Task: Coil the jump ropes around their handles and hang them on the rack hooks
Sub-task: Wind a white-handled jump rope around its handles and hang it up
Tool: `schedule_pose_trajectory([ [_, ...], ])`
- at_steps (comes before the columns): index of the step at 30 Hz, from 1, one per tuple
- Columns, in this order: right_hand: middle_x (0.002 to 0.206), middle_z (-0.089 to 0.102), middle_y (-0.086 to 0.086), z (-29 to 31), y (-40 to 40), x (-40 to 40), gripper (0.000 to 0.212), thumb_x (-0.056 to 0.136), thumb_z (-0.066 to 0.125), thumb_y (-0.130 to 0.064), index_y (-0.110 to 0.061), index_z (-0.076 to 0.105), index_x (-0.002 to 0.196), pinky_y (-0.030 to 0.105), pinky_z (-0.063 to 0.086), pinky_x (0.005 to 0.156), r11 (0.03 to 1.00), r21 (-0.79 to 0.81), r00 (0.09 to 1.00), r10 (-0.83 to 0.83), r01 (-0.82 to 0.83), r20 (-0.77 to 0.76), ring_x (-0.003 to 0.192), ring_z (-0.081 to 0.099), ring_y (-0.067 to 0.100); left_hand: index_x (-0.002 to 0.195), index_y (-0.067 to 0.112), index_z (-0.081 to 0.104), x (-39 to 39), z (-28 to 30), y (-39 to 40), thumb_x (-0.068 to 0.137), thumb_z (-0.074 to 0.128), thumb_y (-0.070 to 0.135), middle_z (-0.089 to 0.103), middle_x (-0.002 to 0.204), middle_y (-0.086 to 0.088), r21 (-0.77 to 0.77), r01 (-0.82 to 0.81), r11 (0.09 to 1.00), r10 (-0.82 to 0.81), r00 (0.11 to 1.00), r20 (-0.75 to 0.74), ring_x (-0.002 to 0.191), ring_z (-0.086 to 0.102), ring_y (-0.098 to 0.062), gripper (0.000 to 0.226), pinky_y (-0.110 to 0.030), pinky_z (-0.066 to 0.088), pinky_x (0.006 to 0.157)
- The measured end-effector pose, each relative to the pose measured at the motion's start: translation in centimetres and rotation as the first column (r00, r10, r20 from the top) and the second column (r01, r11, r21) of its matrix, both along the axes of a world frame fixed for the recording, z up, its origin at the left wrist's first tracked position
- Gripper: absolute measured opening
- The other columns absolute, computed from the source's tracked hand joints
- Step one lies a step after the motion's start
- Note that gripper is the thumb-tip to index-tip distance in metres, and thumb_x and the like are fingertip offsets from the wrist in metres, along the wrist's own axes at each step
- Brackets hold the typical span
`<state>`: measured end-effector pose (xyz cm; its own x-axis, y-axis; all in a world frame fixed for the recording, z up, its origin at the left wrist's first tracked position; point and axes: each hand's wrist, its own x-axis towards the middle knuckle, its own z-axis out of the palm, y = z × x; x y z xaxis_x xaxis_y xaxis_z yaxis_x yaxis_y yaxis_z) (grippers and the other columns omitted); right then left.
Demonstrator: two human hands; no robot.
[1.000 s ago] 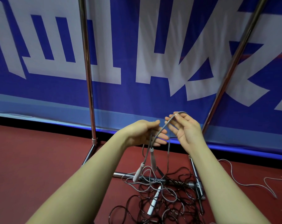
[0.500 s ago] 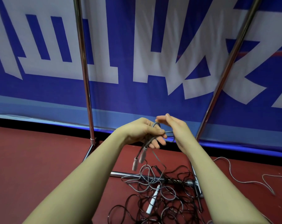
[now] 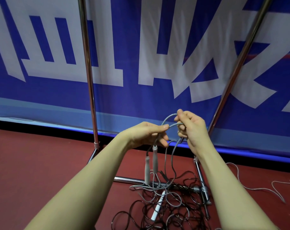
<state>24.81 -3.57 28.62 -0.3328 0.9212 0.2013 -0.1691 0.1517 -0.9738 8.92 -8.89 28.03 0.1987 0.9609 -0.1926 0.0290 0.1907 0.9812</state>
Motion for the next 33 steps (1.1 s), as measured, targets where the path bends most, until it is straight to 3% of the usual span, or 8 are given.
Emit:
schedule_pose_trajectory([
  [4, 0.047, 0.045, -0.003, 0.3, -0.1, 0.0, 0.032, 0.102, 0.043, -0.027, -0.012, 0.047, 0.074, 0.018, 0.029, 0.039, 0.993, 0.002, 0.988, -0.114, 0.115, -0.103, 0.038, 0.035, 0.005, 0.082, 0.011, 0.064, -0.1, -1.0, -0.1, 0.08, 0.061, 0.039, 0.071, 0.077, -0.01, -0.001, -0.006, 1.0, 0.006, 0.999, 0.043, 0.071, 0.067, -0.015, 0.028, -0.019, 0.049, 0.064],
  [10, 0.054, 0.057, 0.003, -0.2, -0.1, -0.5, 0.034, 0.104, 0.04, -0.026, -0.012, 0.044, 0.073, 0.021, 0.045, 0.046, 0.987, -0.081, 0.971, -0.154, 0.142, -0.182, 0.045, 0.05, 0.012, 0.081, 0.01, 0.064, -0.4, -1.7, 0.3, 0.087, 0.057, 0.031, 0.062, 0.056, -0.002, 0.077, -0.129, 0.989, 0.124, 0.99, 0.07, 0.05, 0.057, -0.013, 0.023, -0.023, 0.041, 0.049],
  [13, 0.071, 0.065, 0.009, -0.9, 0.6, -0.2, 0.031, 0.102, 0.045, -0.02, -0.01, 0.053, 0.074, 0.018, 0.05, 0.054, 0.988, -0.061, 0.99, -0.141, 0.141, 0.002, 0.057, 0.063, 0.011, 0.08, 0.005, 0.065, -0.9, -1.4, 0.5, 0.095, 0.055, 0.021, 0.057, 0.05, -0.002, 0.1, -0.228, 0.969, 0.217, 0.97, 0.11, 0.041, 0.052, -0.011, 0.024, -0.022, 0.046, 0.047],
  [16, 0.099, 0.069, 0.011, -1.5, 0.8, -0.1, 0.019, 0.102, 0.044, -0.022, -0.013, 0.061, 0.099, 0.006, 0.042, 0.054, 0.996, 0.002, 0.963, -0.082, 0.084, 0.257, 0.081, 0.067, 0.015, 0.078, 0.003, 0.065, -1.3, -0.9, 0.3, 0.094, 0.057, 0.02, 0.057, 0.048, -0.002, 0.108, -0.213, 0.971, 0.21, 0.977, 0.046, 0.037, 0.046, -0.01, 0.024, -0.023, 0.044, 0.047],
  [19, 0.105, 0.066, 0.001, -1.7, 0.5, -0.3, 0.024, 0.101, 0.045, -0.03, -0.023, 0.056, 0.12, 0.004, 0.043, 0.063, 0.999, 0.033, 0.949, -0.021, 0.011, 0.314, 0.096, 0.064, 0.014, 0.078, 0.003, 0.067, -1.5, -0.4, 0.0, 0.092, 0.062, 0.021, 0.058, 0.05, -0.002, 0.081, -0.16, 0.984, 0.163, 0.986, -0.028, 0.038, 0.045, -0.011, 0.023, -0.022, 0.041, 0.047],
  [24, 0.13, 0.048, -0.012, -1.9, 0.7, -0.4, 0.028, 0.098, 0.049, -0.037, -0.031, 0.057, 0.125, 0.019, 0.033, 0.095, 0.991, 0.132, 0.929, -0.05, 0.002, 0.367, 0.12, 0.044, 0.002, 0.078, 0.005, 0.069, -1.4, 0.1, -0.2, 0.09, 0.065, 0.025, 0.061, 0.052, -0.002, 0.07, -0.094, 0.993, 0.104, 0.981, -0.165, 0.041, 0.046, -0.011, 0.023, -0.024, 0.034, 0.05],
  [28, 0.081, 0.072, -0.002, -2.1, 0.6, -0.3, 0.024, 0.098, 0.053, -0.024, -0.013, 0.069, 0.085, 0.024, 0.048, 0.08, 0.991, 0.055, 0.925, 0.093, -0.122, 0.368, 0.079, 0.067, 0.01, 0.072, 0.008, 0.072, -1.4, 0.2, -0.1, 0.088, 0.067, 0.024, 0.06, 0.052, -0.004, 0.085, -0.084, 0.993, 0.095, 0.987, -0.129, 0.041, 0.047, -0.012, 0.023, -0.025, 0.037, 0.05],
  [33, 0.05, 0.046, -0.004, -1.6, 0.1, -0.6, 0.032, 0.099, 0.051, -0.023, -0.005, 0.057, 0.074, 0.025, 0.039, 0.047, 0.996, 0.002, 0.967, 0.091, -0.094, 0.236, 0.038, 0.035, 0.009, 0.076, 0.007, 0.068, -1.5, 0.4, 0.0, 0.091, 0.063, 0.024, 0.059, 0.051, -0.004, 0.101, -0.088, 0.991, 0.095, 0.993, -0.065, 0.041, 0.05, -0.012, 0.023, -0.023, 0.039, 0.049],
])
